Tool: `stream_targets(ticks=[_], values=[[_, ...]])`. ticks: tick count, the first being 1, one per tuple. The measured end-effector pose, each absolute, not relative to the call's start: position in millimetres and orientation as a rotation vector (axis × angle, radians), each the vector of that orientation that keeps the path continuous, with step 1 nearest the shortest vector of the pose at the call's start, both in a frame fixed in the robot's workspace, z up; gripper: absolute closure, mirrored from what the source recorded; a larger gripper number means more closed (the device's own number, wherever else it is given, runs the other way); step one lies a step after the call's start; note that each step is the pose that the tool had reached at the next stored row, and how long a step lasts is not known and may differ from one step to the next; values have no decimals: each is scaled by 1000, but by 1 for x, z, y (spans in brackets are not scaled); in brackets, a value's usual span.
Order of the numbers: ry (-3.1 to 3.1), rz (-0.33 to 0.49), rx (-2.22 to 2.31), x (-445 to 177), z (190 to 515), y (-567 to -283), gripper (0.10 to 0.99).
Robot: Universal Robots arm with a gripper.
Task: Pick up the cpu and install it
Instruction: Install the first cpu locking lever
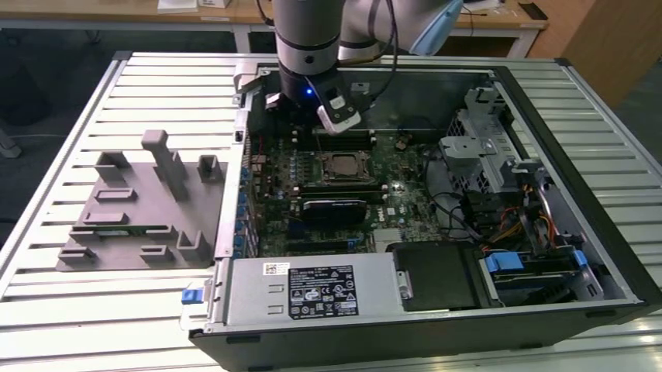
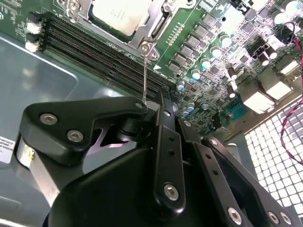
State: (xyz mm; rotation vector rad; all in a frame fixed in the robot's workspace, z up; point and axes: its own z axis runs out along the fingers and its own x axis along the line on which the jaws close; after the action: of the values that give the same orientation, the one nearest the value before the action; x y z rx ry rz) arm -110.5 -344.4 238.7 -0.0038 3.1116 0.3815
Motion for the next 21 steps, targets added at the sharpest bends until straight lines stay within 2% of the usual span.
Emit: stream_targets(ticks=[13, 21], values=[[3112, 382, -3, -65, 239, -344, 980], [3112, 382, -4, -62, 238, -344, 980]])
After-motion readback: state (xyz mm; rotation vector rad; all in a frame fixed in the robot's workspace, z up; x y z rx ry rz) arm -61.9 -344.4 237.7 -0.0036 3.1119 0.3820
